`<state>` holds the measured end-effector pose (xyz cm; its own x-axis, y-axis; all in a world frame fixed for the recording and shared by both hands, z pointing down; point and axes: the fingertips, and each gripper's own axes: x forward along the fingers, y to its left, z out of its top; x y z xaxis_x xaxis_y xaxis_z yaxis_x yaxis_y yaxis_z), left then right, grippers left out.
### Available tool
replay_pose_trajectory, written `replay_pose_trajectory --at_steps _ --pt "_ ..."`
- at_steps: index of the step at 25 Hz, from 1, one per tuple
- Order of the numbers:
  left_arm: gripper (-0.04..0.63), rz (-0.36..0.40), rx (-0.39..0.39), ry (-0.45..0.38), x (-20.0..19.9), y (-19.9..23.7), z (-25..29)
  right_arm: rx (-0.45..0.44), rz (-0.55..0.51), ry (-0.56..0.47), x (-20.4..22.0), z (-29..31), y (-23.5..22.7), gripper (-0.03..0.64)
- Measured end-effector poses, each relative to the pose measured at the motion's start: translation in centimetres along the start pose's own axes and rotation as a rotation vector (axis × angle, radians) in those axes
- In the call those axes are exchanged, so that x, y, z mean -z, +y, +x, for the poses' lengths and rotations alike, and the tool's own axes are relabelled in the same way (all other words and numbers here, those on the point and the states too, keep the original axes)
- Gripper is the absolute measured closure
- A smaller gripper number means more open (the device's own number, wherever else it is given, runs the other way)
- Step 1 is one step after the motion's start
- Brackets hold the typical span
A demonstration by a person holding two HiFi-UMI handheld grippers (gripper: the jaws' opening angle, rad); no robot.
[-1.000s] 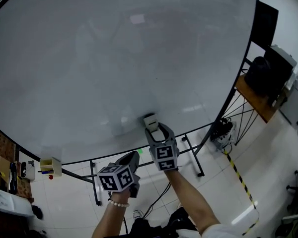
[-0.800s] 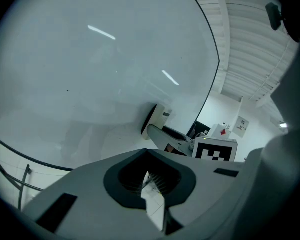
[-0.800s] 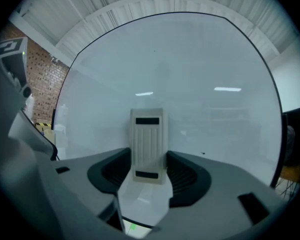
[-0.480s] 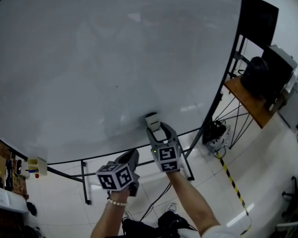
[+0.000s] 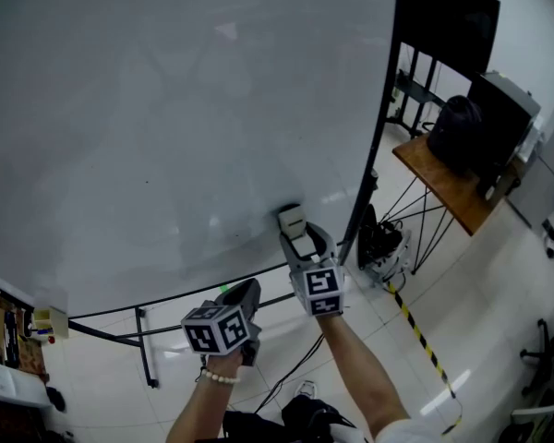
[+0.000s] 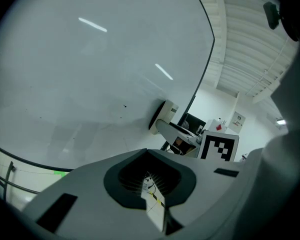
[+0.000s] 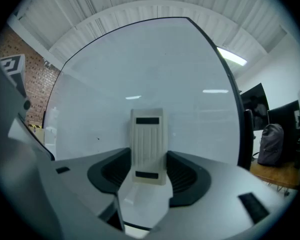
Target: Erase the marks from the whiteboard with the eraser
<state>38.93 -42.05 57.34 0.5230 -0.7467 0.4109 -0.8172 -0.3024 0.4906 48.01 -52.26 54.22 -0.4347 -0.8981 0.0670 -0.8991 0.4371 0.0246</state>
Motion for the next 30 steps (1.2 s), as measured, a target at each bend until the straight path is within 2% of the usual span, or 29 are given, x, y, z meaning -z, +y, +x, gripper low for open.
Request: replay_pose_trajectory --at_steps 5,14,19,25,30 --pt "0.607 0.014 0.002 0.039 0.4 -2.0 2.3 0.026 -0.008 -0.008 0.1 -0.7 -4.5 0.360" --pt "0.607 0.018 0.033 0.063 1.4 -3.9 5.6 0.080 -0.005 -0.009 0.3 -2.2 -12.4 0.362" --pt "0.607 0.018 0.042 0.065 1.9 -4.5 6.3 0.117 0.033 -0.018 0.9 -2.8 -16.4 0.362" --pt "0.607 0.010 0.032 0.065 2.4 -4.2 6.8 0.120 0.006 -0.035 1.5 -3.2 -17.3 0.362" --pt "0.607 0.005 0.031 0.053 2.5 -3.1 6.5 0.133 0.007 -0.003 4.3 -2.8 -17.2 0.362"
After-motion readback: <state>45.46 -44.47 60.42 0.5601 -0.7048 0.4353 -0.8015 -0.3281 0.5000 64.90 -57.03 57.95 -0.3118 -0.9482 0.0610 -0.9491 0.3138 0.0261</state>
